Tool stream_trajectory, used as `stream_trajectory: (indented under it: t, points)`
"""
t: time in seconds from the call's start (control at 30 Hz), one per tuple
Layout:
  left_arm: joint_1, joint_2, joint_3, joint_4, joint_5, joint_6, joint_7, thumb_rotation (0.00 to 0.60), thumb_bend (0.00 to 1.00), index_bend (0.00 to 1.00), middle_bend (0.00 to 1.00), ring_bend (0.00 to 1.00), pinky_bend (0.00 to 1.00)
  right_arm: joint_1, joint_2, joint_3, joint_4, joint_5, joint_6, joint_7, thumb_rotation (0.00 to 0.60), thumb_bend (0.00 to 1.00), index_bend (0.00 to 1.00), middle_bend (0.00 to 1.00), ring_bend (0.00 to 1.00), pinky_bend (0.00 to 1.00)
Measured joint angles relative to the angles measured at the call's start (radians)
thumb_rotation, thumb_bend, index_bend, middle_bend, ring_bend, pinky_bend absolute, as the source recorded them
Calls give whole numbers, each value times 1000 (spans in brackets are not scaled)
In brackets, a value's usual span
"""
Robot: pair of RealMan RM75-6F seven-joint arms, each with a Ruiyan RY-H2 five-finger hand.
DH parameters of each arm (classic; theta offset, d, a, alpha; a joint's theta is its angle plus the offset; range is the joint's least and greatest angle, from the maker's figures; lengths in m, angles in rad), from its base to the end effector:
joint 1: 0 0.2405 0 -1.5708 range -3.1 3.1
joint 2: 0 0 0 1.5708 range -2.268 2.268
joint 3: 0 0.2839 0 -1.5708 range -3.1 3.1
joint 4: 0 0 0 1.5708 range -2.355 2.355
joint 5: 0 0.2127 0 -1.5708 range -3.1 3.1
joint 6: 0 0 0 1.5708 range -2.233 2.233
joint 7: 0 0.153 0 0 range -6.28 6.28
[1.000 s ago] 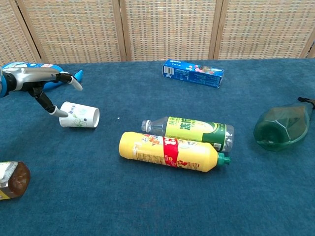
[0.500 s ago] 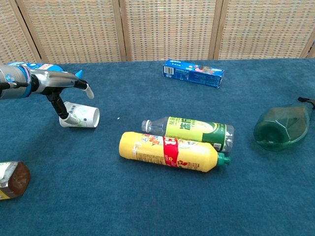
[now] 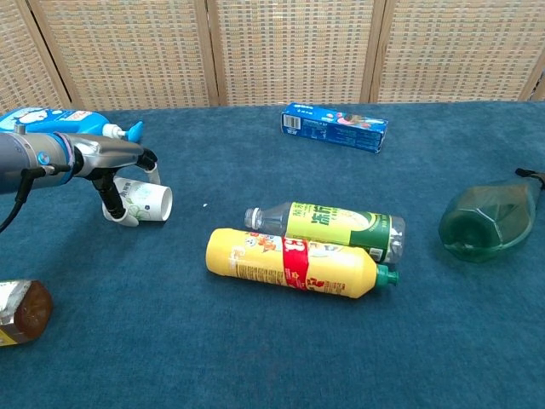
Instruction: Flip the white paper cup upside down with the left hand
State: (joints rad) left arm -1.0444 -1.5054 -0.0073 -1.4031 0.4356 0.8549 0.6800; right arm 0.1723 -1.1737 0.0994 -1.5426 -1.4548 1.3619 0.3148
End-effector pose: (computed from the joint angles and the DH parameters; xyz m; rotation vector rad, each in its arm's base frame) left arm -0.1859 0.4210 -0.0211 -1.8668 -0.9458 -0.3890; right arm -0.3372 -0.2334 0.1495 1.3080 -1.1634 1.1293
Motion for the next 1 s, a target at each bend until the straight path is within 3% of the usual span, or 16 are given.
stream_trajectory:
  t: [0.37, 0.6, 0.8, 1.0]
  points:
    - [22, -68, -18, 51, 39, 34, -11, 600, 291, 390, 0, 0, 20, -1, 0, 0, 2, -6, 8, 6, 600, 111, 3, 0, 0, 0]
    - [62, -81, -42, 55, 131, 71, -96, 600, 288, 372, 0, 0, 22, -3, 0, -1, 4, -11, 13, 9, 600, 111, 3, 0, 0, 0]
    - [132, -85, -85, 50, 261, 108, -299, 600, 265, 365, 0, 0, 22, -1, -3, -4, 5, -10, 7, 2, 600, 111, 3, 0, 0, 0]
    - [216, -118, -124, 103, 433, 142, -624, 600, 250, 369, 0, 0, 50, 0, -6, -6, 3, -12, 6, -12, 600, 111, 3, 0, 0, 0]
